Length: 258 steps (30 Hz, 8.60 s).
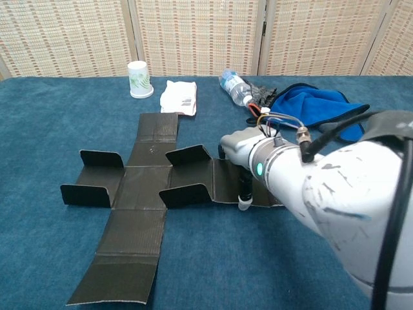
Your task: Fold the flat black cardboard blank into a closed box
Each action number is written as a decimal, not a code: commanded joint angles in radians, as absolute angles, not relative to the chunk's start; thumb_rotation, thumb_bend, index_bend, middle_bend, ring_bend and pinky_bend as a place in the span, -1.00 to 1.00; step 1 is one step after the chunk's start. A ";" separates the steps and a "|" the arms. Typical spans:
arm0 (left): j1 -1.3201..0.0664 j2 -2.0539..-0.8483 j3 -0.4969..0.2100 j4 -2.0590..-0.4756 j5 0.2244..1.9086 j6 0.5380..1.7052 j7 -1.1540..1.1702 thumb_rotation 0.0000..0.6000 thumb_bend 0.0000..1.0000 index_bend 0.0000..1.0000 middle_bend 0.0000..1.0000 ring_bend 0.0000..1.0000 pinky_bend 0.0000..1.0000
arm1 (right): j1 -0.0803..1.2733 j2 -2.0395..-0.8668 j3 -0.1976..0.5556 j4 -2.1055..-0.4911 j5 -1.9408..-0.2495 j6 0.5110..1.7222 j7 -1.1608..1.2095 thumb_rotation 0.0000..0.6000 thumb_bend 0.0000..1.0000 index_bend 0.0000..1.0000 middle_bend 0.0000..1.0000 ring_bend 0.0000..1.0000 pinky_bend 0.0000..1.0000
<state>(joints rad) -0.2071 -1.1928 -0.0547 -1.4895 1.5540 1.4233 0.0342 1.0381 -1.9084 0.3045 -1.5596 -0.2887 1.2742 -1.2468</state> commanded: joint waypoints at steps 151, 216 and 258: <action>-0.734 -1.592 -0.009 -1.230 1.509 0.850 -0.951 1.00 -0.79 -0.94 -1.00 0.25 0.74 | 1.181 -1.603 -0.004 -1.513 -1.073 0.958 -1.153 1.00 -0.57 0.02 -0.12 0.76 0.94; -0.694 -1.445 -0.096 -1.375 1.404 0.794 -1.203 1.00 -0.79 -0.39 -0.44 0.32 0.76 | 0.762 -1.353 0.058 -1.685 -1.417 1.239 -0.345 1.00 -0.85 -0.99 -0.56 0.57 0.94; -0.671 -1.317 -0.226 -1.534 1.305 0.627 -1.387 1.00 -0.79 -0.46 -0.44 0.33 0.76 | 0.761 -2.064 0.173 -0.852 -1.692 1.529 -0.124 1.00 -1.00 -1.00 -1.00 0.09 0.94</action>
